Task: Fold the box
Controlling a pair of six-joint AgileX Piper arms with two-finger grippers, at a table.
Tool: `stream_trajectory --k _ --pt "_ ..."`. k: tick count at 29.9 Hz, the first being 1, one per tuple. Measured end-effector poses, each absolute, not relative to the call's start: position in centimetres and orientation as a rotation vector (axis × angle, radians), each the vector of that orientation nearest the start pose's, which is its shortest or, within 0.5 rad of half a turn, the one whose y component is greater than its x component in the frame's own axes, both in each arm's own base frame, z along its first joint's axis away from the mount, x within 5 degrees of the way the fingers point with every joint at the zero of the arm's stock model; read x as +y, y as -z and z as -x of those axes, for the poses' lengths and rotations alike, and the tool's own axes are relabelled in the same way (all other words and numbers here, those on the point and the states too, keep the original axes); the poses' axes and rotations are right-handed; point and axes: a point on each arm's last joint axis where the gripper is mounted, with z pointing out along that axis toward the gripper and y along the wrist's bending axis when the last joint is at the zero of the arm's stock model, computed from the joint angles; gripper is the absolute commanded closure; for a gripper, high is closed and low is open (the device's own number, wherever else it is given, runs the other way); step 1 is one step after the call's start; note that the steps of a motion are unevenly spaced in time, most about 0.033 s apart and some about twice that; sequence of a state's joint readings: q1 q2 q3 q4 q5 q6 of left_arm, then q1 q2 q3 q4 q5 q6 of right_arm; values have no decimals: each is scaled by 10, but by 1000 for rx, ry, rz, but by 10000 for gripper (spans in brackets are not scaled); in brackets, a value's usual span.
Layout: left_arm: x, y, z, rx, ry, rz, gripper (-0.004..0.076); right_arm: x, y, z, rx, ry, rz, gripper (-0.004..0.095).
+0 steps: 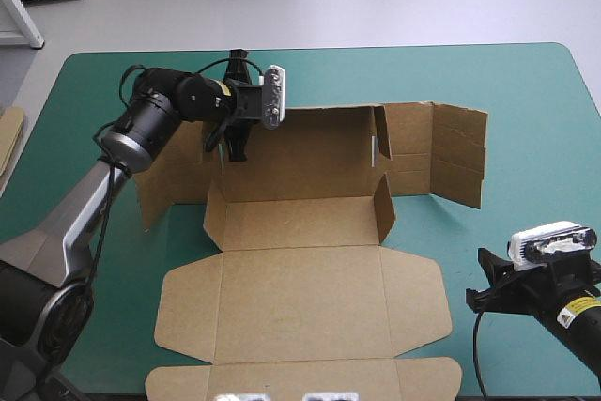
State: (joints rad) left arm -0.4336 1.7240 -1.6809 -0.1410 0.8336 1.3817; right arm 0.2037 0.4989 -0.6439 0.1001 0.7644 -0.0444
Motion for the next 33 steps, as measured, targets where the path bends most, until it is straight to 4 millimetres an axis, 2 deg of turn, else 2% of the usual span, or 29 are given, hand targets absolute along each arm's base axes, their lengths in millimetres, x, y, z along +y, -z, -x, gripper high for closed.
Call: stream_trajectory --k 4,7,13,18,22,27,33 --pt "-198 -363 -331 1491 -406 -1813 733 26 -321 -94 2160 -234 183 494" --pt "-204 -356 -308 1504 -474 -1748 733 28 -323 -105 2201 -239 168 494" --pt "-200 -343 -260 1500 -592 -1619 732 34 -352 -132 2283 -244 151 494" --pt "-205 -333 -235 1523 -645 -1520 732 42 -370 -164 2348 -250 153 494" --pt "-211 -326 -225 1495 -690 -1508 732 49 -391 -186 2339 -293 146 494" --pt "-214 -325 -223 1492 -655 -1488 732 58 -416 -211 2342 -343 162 494" --pt "-217 -325 -222 1475 -634 -1490 732 63 -443 -255 2314 -269 206 494"
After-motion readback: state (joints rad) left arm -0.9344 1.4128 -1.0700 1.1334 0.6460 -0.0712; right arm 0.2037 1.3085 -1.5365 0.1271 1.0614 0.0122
